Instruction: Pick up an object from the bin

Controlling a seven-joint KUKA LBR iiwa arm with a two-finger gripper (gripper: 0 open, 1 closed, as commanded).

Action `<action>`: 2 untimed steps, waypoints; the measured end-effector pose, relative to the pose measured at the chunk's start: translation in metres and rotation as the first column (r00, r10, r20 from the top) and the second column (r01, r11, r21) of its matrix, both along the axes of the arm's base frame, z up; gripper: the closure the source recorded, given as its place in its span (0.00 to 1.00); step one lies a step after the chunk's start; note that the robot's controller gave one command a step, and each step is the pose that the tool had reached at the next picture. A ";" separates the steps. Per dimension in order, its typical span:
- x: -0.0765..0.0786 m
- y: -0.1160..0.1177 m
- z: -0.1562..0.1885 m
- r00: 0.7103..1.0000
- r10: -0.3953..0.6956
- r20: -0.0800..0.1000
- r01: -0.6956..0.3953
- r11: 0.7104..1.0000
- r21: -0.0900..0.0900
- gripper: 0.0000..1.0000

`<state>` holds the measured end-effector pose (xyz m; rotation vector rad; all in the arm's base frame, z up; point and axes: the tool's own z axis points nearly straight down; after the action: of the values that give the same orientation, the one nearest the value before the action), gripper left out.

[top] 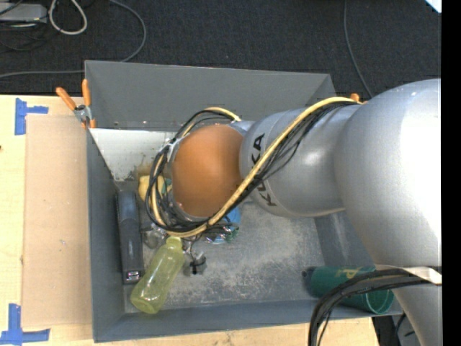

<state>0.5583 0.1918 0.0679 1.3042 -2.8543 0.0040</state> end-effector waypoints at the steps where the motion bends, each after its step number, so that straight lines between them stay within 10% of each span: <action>1: -0.002 -0.022 0.002 0.987 0.158 -0.006 -0.158 0.987 0.005 1.00; 2: -0.002 -0.022 0.002 0.988 0.157 -0.006 -0.157 0.988 0.005 1.00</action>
Offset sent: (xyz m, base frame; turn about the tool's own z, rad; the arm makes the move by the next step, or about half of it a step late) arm 0.0000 0.0000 0.0000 0.0000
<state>0.5564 0.1699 0.0701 1.5238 -2.7392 -0.0069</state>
